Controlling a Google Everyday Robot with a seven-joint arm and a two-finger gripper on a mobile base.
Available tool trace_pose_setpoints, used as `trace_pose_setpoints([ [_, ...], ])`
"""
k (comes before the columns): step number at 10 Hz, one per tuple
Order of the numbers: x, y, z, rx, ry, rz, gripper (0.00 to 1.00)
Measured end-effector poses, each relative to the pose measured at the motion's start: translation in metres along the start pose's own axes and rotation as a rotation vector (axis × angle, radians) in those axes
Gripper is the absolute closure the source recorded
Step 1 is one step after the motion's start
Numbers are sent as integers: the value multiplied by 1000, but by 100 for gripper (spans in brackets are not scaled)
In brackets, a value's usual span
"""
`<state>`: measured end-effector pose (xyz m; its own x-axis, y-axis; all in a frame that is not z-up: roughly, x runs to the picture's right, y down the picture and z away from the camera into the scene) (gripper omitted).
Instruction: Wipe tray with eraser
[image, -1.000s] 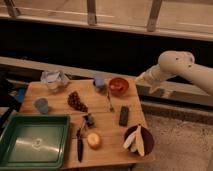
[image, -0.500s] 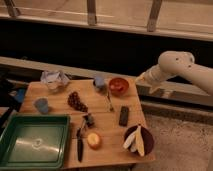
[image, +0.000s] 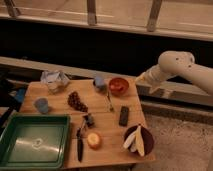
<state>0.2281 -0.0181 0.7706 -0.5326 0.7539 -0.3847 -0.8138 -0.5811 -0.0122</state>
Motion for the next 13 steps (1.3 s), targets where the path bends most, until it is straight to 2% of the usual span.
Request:
trace_pose_setpoints([
  [10, 0, 0, 0, 1, -1, -1, 35],
  [12, 3, 5, -3, 15, 1, -27, 35],
  [13, 11, 13, 1, 23, 21, -51, 35],
])
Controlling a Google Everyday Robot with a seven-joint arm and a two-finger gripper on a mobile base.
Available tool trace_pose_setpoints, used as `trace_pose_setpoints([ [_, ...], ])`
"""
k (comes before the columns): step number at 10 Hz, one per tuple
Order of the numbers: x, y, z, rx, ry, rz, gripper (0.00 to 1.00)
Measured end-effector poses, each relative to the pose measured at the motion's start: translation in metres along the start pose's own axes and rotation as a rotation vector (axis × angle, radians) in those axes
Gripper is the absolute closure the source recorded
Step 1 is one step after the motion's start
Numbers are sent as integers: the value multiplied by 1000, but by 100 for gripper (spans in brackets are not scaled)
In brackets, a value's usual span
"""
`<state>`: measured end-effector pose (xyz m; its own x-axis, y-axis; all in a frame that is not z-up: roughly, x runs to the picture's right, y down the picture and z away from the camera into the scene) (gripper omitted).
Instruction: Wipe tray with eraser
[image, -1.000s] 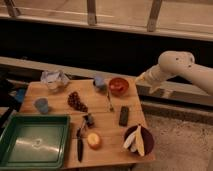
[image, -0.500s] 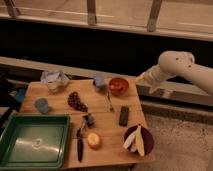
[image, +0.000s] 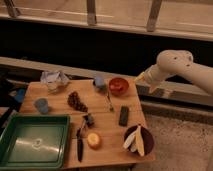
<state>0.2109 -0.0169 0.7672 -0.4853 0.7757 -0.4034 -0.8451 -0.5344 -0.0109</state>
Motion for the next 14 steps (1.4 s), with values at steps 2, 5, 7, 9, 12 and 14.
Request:
trace_pose_setpoints([
  [2, 24, 17, 18, 21, 50, -51, 35],
  [5, 53, 13, 57, 61, 144, -84, 35],
  [7, 65, 19, 71, 90, 181, -106, 35],
  [9, 65, 17, 70, 94, 181, -104, 35],
  [12, 69, 16, 76, 121, 193, -103, 35],
  [14, 78, 5, 98, 152, 227, -85, 35],
])
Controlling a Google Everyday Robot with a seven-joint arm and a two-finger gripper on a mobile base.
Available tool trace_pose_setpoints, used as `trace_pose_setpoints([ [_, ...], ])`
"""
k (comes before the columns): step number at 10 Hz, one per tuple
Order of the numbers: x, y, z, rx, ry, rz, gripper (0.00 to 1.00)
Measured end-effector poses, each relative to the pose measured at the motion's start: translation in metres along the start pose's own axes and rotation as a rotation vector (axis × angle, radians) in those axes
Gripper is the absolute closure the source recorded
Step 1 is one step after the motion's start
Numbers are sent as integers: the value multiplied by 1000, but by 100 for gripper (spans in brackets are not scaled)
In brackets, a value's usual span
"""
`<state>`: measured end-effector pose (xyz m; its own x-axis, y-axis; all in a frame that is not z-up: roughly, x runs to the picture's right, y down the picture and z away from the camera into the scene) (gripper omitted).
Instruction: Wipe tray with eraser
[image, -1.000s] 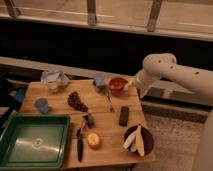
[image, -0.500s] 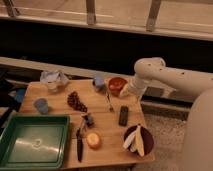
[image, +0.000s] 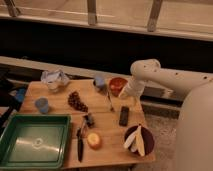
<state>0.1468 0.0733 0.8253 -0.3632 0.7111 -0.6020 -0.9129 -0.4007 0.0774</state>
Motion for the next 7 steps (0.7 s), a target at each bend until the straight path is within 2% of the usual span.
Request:
trace_pose_setpoints([
  [2, 6, -10, 34, 22, 51, 25, 35],
  [3, 8, -13, 44, 27, 68, 33, 35],
  [7, 15, -16, 61, 31, 123, 46, 35],
])
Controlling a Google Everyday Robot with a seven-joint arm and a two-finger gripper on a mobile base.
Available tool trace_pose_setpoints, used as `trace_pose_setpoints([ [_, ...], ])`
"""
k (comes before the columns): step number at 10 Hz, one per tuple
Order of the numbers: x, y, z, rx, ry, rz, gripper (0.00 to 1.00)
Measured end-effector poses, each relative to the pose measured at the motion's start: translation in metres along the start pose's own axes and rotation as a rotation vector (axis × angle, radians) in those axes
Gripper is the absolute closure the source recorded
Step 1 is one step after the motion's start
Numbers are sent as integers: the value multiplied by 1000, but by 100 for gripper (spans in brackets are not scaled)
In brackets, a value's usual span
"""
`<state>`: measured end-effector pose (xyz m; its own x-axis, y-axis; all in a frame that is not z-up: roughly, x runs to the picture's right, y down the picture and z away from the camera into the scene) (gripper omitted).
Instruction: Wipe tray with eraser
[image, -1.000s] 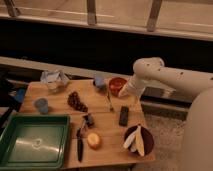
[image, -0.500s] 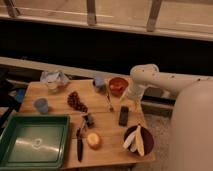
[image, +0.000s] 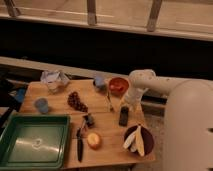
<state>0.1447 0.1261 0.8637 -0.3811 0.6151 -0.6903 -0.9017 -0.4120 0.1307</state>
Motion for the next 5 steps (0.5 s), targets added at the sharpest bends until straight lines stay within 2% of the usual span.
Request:
trace_pose_setpoints([
  [3, 2, -2, 18, -5, 37, 8, 36],
  [5, 3, -3, 27, -6, 39, 6, 54],
])
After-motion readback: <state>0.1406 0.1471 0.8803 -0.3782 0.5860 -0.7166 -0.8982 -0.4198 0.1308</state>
